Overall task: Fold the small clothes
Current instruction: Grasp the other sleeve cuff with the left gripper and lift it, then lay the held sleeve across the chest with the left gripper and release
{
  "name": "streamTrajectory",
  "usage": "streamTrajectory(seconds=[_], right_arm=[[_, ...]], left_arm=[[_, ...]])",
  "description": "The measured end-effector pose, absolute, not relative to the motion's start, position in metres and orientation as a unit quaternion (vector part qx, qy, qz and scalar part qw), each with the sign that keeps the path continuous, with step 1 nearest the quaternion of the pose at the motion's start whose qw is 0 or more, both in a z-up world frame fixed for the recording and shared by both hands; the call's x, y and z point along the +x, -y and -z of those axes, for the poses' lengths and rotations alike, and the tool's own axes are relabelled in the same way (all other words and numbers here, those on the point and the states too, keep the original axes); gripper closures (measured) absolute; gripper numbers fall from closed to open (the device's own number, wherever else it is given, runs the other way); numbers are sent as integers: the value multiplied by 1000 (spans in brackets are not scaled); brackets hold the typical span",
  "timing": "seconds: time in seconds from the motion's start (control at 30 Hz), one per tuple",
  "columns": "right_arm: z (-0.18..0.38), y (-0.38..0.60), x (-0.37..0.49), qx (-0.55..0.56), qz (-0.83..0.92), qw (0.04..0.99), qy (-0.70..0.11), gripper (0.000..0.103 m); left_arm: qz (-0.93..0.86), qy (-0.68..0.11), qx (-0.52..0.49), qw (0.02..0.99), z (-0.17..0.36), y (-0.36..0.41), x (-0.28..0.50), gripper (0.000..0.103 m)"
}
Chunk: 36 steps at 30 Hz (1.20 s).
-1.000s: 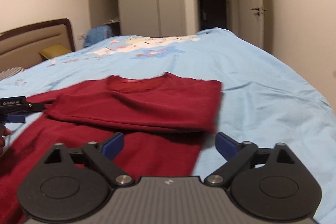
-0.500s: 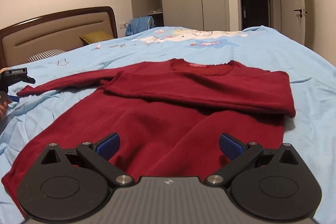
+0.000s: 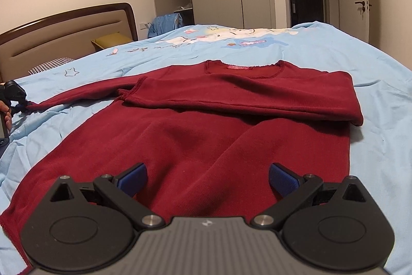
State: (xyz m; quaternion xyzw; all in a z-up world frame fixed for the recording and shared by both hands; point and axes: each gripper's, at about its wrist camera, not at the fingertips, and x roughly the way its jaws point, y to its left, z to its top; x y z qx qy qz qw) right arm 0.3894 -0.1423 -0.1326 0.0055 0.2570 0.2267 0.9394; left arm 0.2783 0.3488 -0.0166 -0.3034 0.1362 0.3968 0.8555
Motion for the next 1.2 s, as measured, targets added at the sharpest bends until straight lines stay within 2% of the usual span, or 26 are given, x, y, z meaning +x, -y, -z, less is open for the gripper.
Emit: streamTrajectory(seconds=[0.23, 0.4, 0.57, 0.73, 0.87, 1.0, 1.1, 1.2], right_arm=[[132, 148, 387, 17, -229, 941, -247, 0], [127, 159, 383, 31, -224, 945, -236, 0], [120, 176, 380, 41, -206, 951, -226, 0], [117, 200, 373, 45, -177, 958, -220, 0], [121, 221, 367, 51, -148, 962, -224, 0], [129, 241, 364, 68, -120, 962, -236, 0], [134, 251, 362, 81, -107, 961, -243, 0], [138, 254, 361, 87, -101, 960, -246, 0]], left_arm=[[-311, -65, -169, 933, -56, -300, 315, 99], [-200, -8, -89, 976, -111, -213, 342, 99], [-84, 10, -52, 995, -132, -108, 377, 99], [12, -34, -29, 999, -105, -14, 415, 99], [74, -98, 0, 992, -54, 42, 436, 99], [121, -177, -12, 977, 5, 58, 447, 96], [148, -216, -18, 965, 32, 51, 444, 88], [171, -229, -9, 958, 42, 48, 435, 68]])
